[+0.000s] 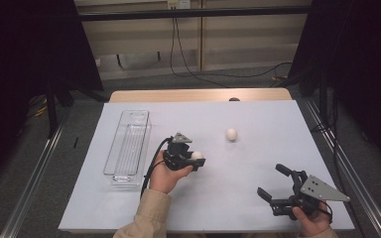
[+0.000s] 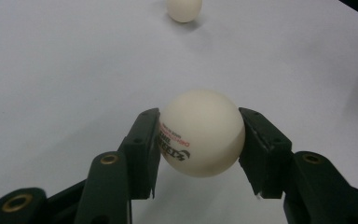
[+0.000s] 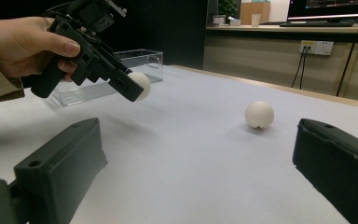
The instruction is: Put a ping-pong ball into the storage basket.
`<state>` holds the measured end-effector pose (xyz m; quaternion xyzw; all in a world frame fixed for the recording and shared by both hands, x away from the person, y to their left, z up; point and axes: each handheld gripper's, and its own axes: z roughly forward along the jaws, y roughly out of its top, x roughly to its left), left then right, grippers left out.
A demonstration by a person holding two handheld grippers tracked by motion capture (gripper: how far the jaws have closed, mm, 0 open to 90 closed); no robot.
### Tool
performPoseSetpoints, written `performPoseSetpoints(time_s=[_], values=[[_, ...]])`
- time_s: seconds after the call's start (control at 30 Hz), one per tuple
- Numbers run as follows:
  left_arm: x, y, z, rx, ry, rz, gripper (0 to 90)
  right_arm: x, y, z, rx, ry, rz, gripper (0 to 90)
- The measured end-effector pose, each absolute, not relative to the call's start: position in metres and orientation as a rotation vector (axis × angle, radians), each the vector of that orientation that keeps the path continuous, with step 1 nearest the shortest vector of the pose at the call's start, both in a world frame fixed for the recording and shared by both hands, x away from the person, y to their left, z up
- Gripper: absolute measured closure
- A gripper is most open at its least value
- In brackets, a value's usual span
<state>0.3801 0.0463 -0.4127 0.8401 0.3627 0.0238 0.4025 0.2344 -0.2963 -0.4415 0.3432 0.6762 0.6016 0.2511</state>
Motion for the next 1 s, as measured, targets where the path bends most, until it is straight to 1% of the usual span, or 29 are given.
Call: performPoseSetpoints(time_s=[1.0], values=[[0.384,0.065,-0.403,2.107,0.956,0.099,51.2,0.234,-0.296,-0.441,0.929,1.842,1.639,1.3]])
